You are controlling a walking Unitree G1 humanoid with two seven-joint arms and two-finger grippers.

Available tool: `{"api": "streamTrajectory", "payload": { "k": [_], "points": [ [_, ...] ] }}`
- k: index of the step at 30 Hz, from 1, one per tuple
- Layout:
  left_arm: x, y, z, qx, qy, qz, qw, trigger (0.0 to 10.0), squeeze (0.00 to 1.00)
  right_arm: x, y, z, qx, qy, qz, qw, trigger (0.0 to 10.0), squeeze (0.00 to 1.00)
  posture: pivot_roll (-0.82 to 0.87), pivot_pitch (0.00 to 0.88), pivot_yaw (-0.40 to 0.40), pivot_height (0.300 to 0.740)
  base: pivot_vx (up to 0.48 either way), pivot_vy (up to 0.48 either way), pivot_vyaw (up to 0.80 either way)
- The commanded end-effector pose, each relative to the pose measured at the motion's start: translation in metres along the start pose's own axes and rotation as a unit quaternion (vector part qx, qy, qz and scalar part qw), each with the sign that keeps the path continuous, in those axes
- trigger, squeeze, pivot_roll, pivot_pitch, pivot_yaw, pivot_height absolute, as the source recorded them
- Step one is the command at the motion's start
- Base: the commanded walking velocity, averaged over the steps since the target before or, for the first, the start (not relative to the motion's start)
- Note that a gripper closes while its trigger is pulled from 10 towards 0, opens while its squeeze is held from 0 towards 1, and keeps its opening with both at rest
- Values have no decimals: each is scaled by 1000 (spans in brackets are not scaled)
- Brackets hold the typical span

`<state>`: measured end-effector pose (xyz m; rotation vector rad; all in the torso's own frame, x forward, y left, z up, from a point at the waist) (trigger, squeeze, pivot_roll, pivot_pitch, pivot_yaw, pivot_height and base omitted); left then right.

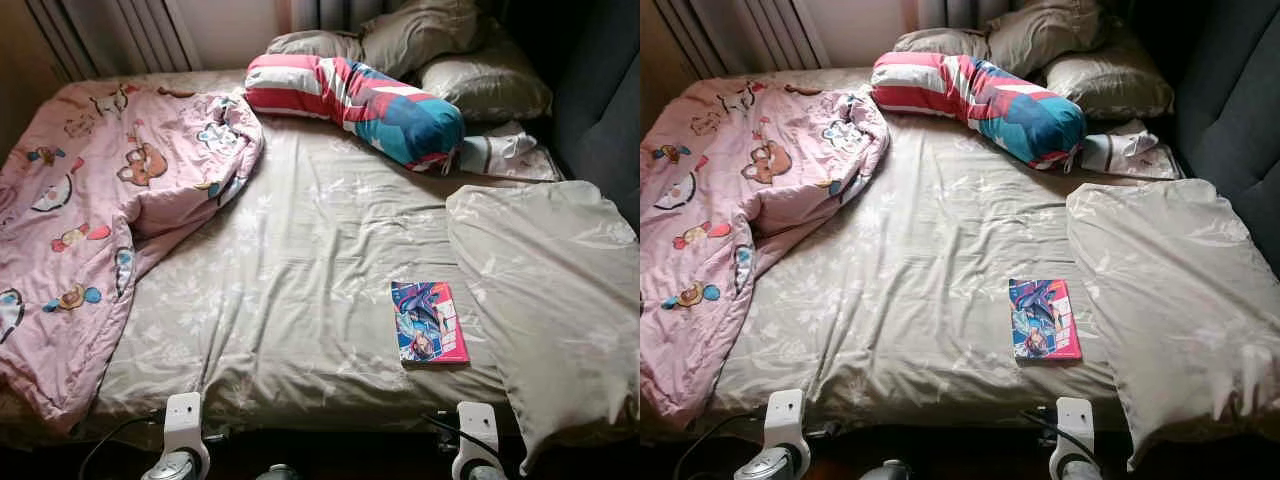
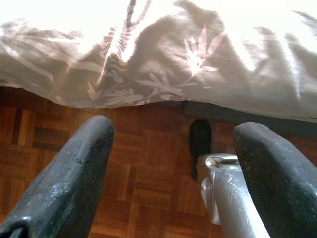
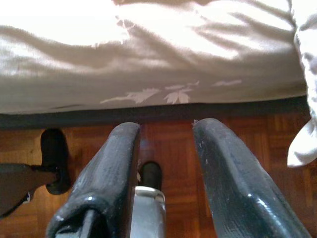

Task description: Clean up the room

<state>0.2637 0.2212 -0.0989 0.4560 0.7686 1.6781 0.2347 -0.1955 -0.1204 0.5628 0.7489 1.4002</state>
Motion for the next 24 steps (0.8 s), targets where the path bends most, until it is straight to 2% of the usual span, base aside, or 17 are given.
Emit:
{"api": "streamTrajectory", "payload": {
  "k": [1, 10, 17, 19, 24],
  "points": [
    [7, 2, -10, 17, -3, 7, 1000, 10000, 0, 4, 3, -15, 21, 1, 6, 1000, 10000, 0, -2, 182, 59, 740, 0, 292, 0],
    [7, 2, -12, 21, -7, 8, 1000, 10000, 0, -1, 5, -23, 29, 12, 4, 999, 10000, 0, -3, 179, 57, 740, 0, 32, 0],
    [6, 2, -12, 22, -9, 5, 1000, 10000, 0, -2, 5, -22, 28, 14, 4, 1000, 10000, 0, -2, 172, 57, 740, 0, 0, 732],
    [6, 2, -12, 22, -10, 5, 1000, 10000, 0, -1, 5, -22, 28, 13, 4, 1000, 10000, 0, 0, 168, 56, 740, 0, 398, 544],
    [6, 2, -13, 24, -11, 5, 1000, 10000, 0, 2, 4, -21, 30, 7, 6, 999, 10000, 0, 1, 162, 58, 740, 0, -23, 0]
  ]
}}
Point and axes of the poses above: a point about 5 cm out from each wrist's last joint towards the gripper, its own y axis pointing back from the gripper into the wrist, its own z axis along the axis of the wrist's last joint, x = y × z, the point moved 6 cm from there along -y, pointing out of the wrist towards the gripper, and after that the axes turned 8 degrees about y, right-handed, at the moved point
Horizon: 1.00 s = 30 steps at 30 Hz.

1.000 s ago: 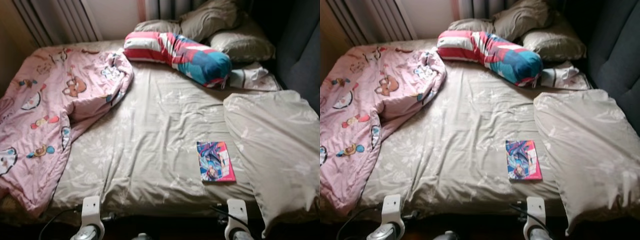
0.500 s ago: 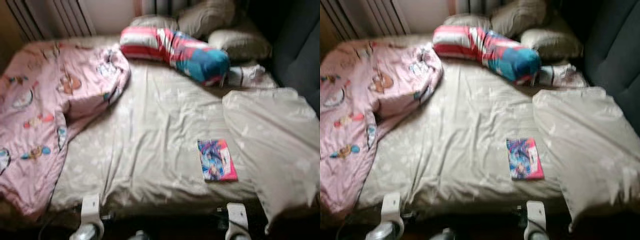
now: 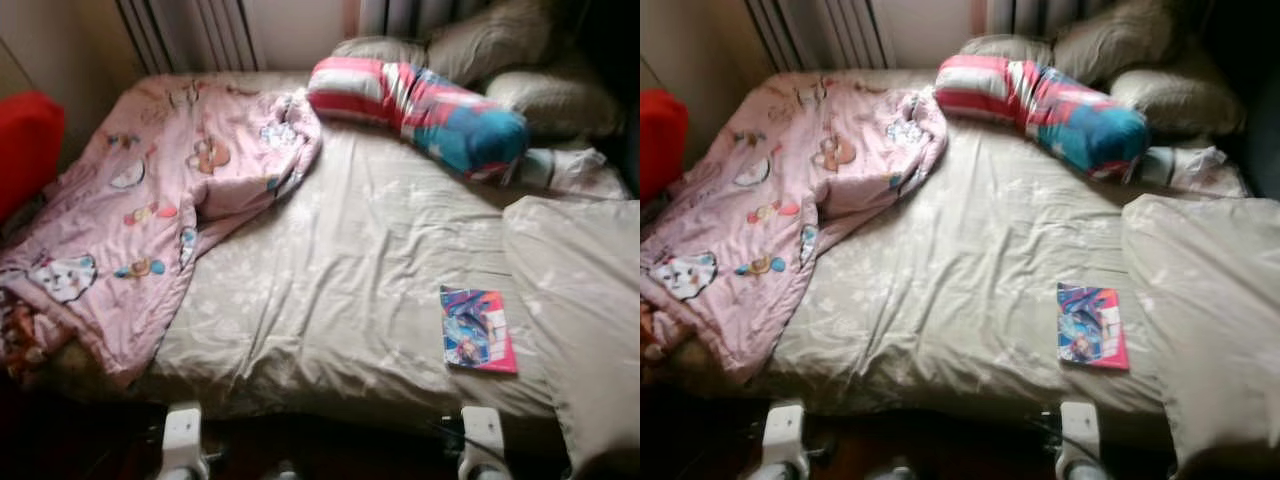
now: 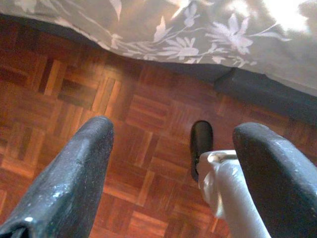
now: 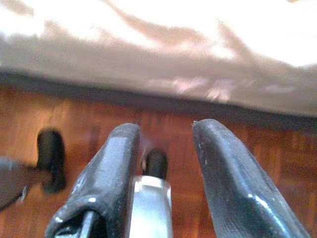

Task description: Clean up the room

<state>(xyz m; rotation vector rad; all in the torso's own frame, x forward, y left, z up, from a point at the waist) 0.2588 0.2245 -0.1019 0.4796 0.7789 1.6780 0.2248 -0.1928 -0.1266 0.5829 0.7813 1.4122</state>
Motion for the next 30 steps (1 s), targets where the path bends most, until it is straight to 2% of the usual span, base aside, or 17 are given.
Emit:
{"api": "streamTrajectory", "payload": {
  "k": [1, 4, 13, 21, 30],
  "points": [
    [2, 1, -8, 15, -7, 0, 1000, 10000, 0, -1, 2, -10, 15, -3, -2, 1000, 10000, 0, 0, 160, 59, 740, 0, 0, 0],
    [2, 1, -8, 15, -8, 0, 1000, 10000, 0, 0, 2, -10, 15, -5, -2, 1000, 10000, 0, -1, 158, 60, 740, 0, 267, 0],
    [2, 1, -7, 13, -8, 1, 1000, 10000, 0, -1, 2, -11, 16, -9, -4, 1000, 10000, 0, 1, 160, 59, 740, 0, 0, 0],
    [2, 1, -6, 13, -6, 3, 1000, 10000, 0, -2, 2, -10, 15, -13, -4, 1000, 10000, 0, 4, 170, 59, 740, 0, 424, 0],
    [1, 0, -5, 12, -5, 3, 1000, 10000, 0, -1, 1, -8, 11, -14, -4, 1000, 10000, 0, 5, 174, 58, 740, 0, 53, 0]
  ]
}}
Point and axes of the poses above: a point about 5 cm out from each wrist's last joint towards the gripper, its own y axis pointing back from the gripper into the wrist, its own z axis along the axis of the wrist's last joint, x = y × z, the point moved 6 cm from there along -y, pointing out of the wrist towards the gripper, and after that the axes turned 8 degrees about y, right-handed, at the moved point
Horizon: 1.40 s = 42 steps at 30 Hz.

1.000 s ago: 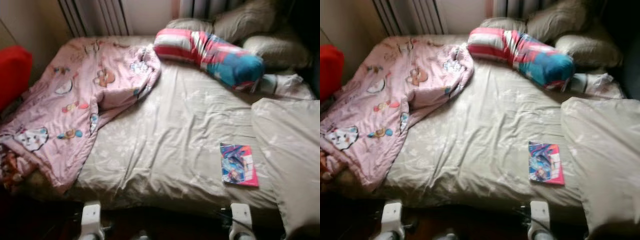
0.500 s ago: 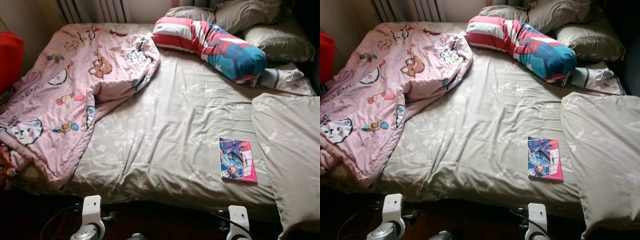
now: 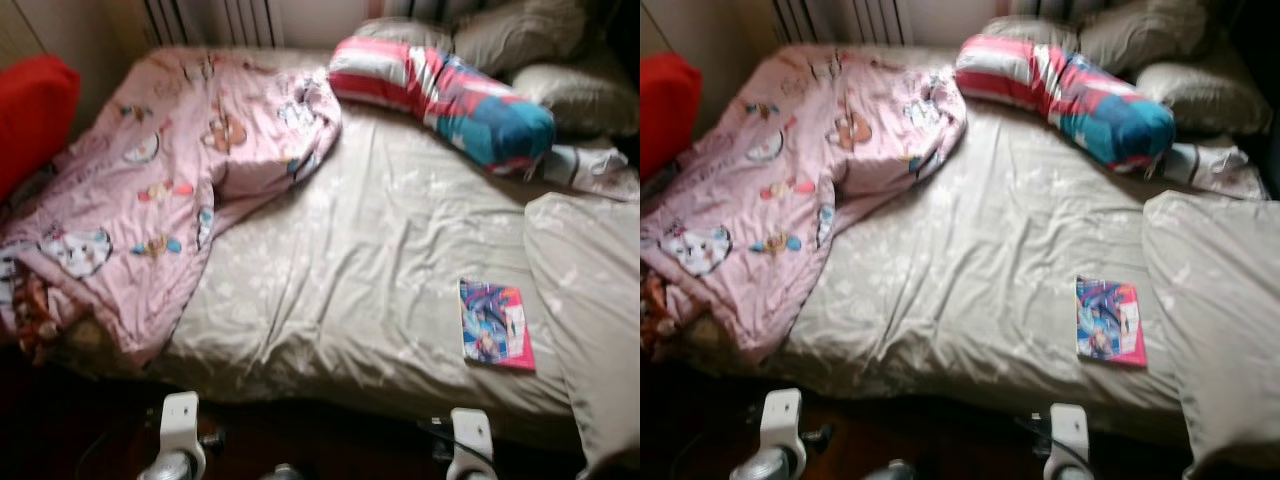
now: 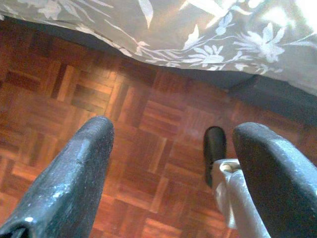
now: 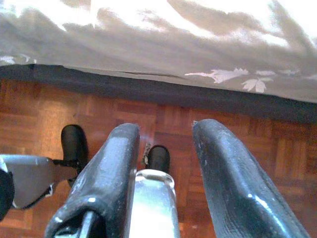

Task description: Clean up the room

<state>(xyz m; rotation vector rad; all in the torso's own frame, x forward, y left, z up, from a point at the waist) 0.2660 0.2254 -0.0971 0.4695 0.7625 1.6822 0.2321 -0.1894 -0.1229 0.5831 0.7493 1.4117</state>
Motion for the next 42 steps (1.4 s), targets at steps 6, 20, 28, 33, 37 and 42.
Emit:
{"api": "streamTrajectory", "payload": {
  "k": [6, 20, 28, 33, 37, 42],
  "points": [
    [2, 2, -13, 20, -3, 3, 1000, 10000, 0, -4, 3, -14, 19, -4, -6, 1000, 10000, 0, 3, 179, 58, 740, 0, 480, 0],
    [2, 2, -12, 20, -4, 3, 1000, 10000, 0, -1, 3, -13, 17, -5, -4, 1000, 10000, 0, 5, 185, 62, 740, 0, 480, 0],
    [2, 2, -12, 20, -3, 3, 1000, 10000, 0, -2, 3, -14, 17, -7, -6, 1000, 10000, 0, 4, 185, 61, 740, 0, 480, 0],
    [2, 2, -12, 20, -4, 3, 1000, 10000, 0, -3, 3, -14, 18, -6, -5, 1000, 10000, 0, 6, 183, 61, 740, 0, 480, 0],
    [2, 2, -12, 20, -3, 3, 1000, 10000, 0, -2, 3, -14, 18, -6, -5, 1000, 10000, 0, 6, 182, 61, 740, 0, 480, 0],
    [2, 2, -12, 21, -4, 4, 1000, 10000, 0, -1, 3, -14, 18, -5, -2, 1000, 10000, 0, 6, 181, 62, 740, 0, 480, 0]
  ]
}}
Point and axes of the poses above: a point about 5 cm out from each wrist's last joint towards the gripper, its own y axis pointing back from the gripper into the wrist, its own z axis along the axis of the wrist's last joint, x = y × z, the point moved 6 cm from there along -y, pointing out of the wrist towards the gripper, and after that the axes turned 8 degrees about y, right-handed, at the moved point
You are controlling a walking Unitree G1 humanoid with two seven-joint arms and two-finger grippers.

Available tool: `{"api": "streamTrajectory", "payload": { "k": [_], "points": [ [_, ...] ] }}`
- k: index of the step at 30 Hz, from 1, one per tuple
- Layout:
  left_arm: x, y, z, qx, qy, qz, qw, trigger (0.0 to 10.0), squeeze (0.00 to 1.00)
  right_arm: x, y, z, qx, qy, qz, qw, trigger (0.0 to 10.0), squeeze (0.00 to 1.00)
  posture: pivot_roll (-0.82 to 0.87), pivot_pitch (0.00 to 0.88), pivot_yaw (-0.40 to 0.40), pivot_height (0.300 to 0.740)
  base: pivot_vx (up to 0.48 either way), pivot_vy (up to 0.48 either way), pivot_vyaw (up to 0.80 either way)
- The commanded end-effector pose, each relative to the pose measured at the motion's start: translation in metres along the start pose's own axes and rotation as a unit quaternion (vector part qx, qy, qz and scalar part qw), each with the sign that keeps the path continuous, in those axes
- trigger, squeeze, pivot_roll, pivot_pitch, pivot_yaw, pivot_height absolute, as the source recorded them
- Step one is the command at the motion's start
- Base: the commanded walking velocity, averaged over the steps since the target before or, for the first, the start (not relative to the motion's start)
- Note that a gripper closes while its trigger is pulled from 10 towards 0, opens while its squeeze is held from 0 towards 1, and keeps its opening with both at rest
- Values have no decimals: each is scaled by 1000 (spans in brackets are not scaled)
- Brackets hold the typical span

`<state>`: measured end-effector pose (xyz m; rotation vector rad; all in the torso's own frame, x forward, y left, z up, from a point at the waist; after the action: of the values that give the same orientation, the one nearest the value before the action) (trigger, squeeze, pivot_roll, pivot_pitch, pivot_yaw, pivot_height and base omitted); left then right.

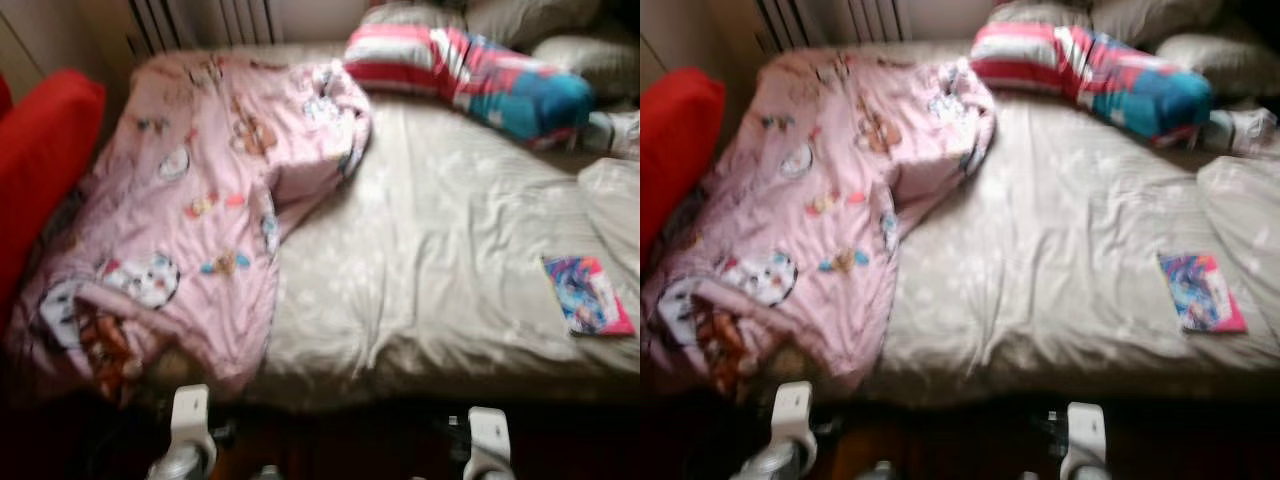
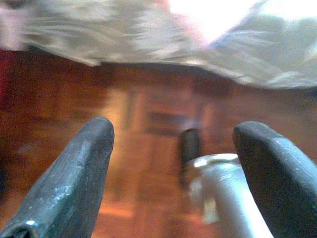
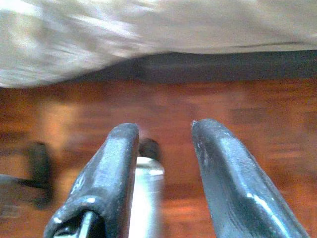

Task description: Clean up the room

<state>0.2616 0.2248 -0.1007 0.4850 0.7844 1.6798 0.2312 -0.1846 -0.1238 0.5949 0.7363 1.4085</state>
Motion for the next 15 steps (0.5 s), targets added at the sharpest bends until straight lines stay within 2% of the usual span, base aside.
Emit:
{"api": "streamTrajectory", "payload": {
  "k": [1, 15],
  "points": [
    [2, 1, -7, 10, -6, 2, 1000, 10000, 0, -5, 2, -13, 18, 3, -4, 1000, 10000, 0, 6, 180, 62, 740, 0, 480, 0],
    [2, 1, -8, 11, -7, 2, 1000, 10000, 0, -5, 3, -12, 16, 3, -4, 1000, 10000, 0, 5, 164, 64, 740, 0, 480, 0]
  ]
}}
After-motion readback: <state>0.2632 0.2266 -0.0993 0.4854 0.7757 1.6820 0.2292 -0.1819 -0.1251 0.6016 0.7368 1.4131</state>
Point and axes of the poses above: a point about 5 cm out from each wrist's last joint towards the gripper, its own y axis pointing back from the gripper into the wrist, its own z axis along the axis of the wrist's last joint, x = y × z, the point moved 6 cm from there along -y, pointing out of the wrist towards the gripper, and after that the axes turned 8 degrees about y, right-handed, at the moved point
